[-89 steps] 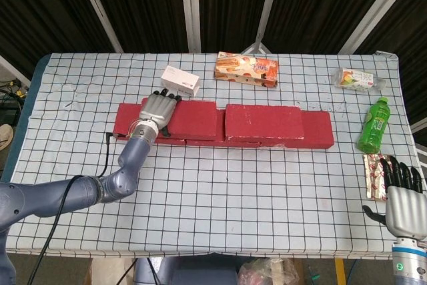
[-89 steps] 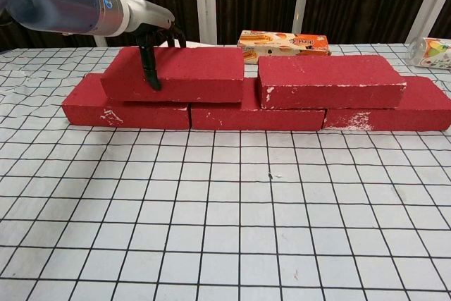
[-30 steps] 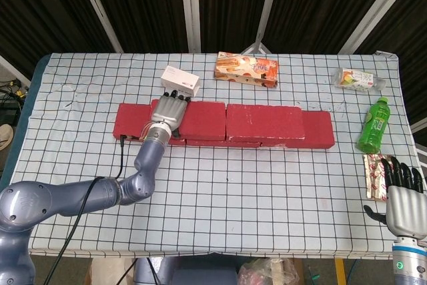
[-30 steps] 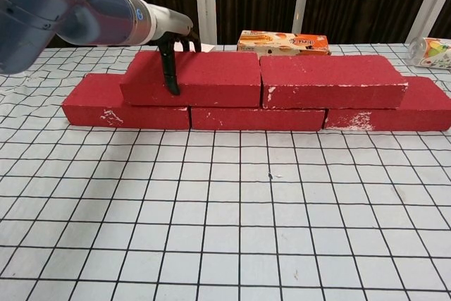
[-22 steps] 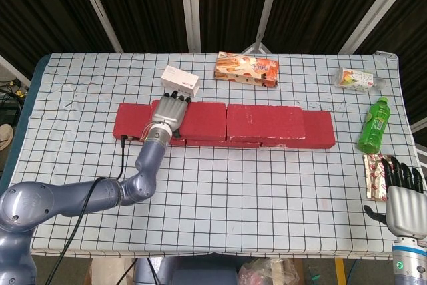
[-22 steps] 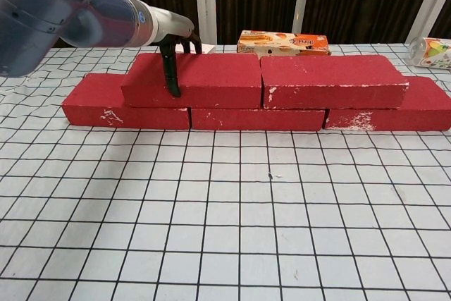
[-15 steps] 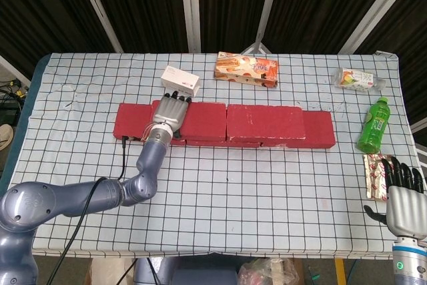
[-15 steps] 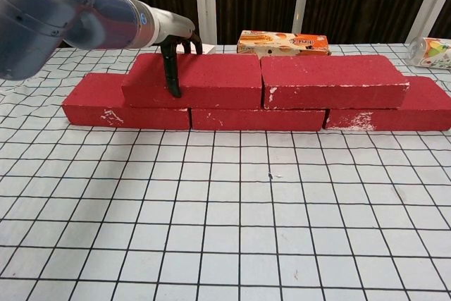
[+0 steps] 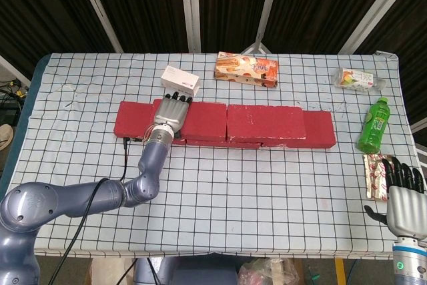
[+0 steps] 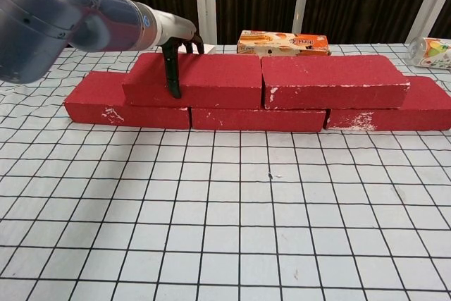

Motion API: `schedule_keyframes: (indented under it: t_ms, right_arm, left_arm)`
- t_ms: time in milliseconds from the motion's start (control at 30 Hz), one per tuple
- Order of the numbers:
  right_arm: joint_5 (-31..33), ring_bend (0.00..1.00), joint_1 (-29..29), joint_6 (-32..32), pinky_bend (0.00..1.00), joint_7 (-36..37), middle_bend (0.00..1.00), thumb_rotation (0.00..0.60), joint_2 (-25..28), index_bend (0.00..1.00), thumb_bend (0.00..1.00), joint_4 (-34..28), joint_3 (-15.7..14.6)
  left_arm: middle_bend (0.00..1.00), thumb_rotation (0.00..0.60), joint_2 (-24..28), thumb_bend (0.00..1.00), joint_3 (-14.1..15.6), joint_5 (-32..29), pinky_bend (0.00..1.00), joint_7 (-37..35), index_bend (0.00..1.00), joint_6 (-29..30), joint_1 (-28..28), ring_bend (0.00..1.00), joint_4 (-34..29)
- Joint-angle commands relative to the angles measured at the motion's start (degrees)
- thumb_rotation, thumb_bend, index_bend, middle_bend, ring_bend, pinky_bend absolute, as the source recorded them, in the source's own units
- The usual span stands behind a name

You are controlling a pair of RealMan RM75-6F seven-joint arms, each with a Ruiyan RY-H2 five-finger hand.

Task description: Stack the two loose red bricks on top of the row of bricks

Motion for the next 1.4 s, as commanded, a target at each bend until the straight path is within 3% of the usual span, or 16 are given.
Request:
schedule_keyframes:
  t_ms: [33,600,800,967,1133,1267,1400]
  right_arm:
    - [0.0,0.0,0.0,0.0,0.0,0.0,0.0,0.6,0.0,0.0,0.15,0.0,0.0]
    - [0.1,0.0,-0.1,0.2,0.0,0.0,0.0,0.6,0.0,0.0,0.15,-0.1,0.1]
    - [0.1,0.0,-0.2,0.3,0.0,0.1,0.0,0.6,0.2,0.0,0.15,-0.3,0.0]
    - [-0.2,0.0,-0.4,0.4,0.0,0.4,0.0,0.6,0.4,0.0,0.15,-0.4,-0.1]
    - [-0.7,0.0,-0.5,0.4,0.0,1.3,0.0,0.6,0.8,0.0,0.15,-0.5,-0.1]
    - [-1.7,0.0,-0.3,-0.1,0.0,1.7,0.0,0.6,0.7,0.0,0.15,-0.3,-0.5]
    - [-2.9,0.0,-0.1,0.0,0.0,1.4,0.0,0.6,0.3,0.0,0.15,-0.5,-0.9]
  left_arm:
    - [0.1,0.6,0.0,0.0,-0.1,-0.3,0.13,0.3,0.13,0.1,-0.1,0.06,0.0]
    - [0.06,0.6,2.0,0.0,-1.2,-3.6,0.12,3.6,0.08,3.1,-0.6,0.01,-4.0]
    - [0.04,0.6,6.0,0.0,-2.2,-4.4,0.12,4.7,0.07,6.4,-0.5,0.0,-10.0]
    - [0.04,0.6,12.2,0.0,-2.8,-1.3,0.13,2.0,0.06,8.9,2.3,0.0,-17.5]
    - [0.06,0.6,21.4,0.0,-1.2,9.3,0.18,-5.7,0.07,10.8,9.8,0.01,-30.3]
    - [0.06,0.6,30.6,0.0,5.0,32.2,0.19,-19.5,0.08,18.8,24.7,0.01,-43.9]
    - [0.05,0.6,33.7,0.0,14.4,56.0,0.18,-34.4,0.08,29.2,40.1,0.01,-44.6]
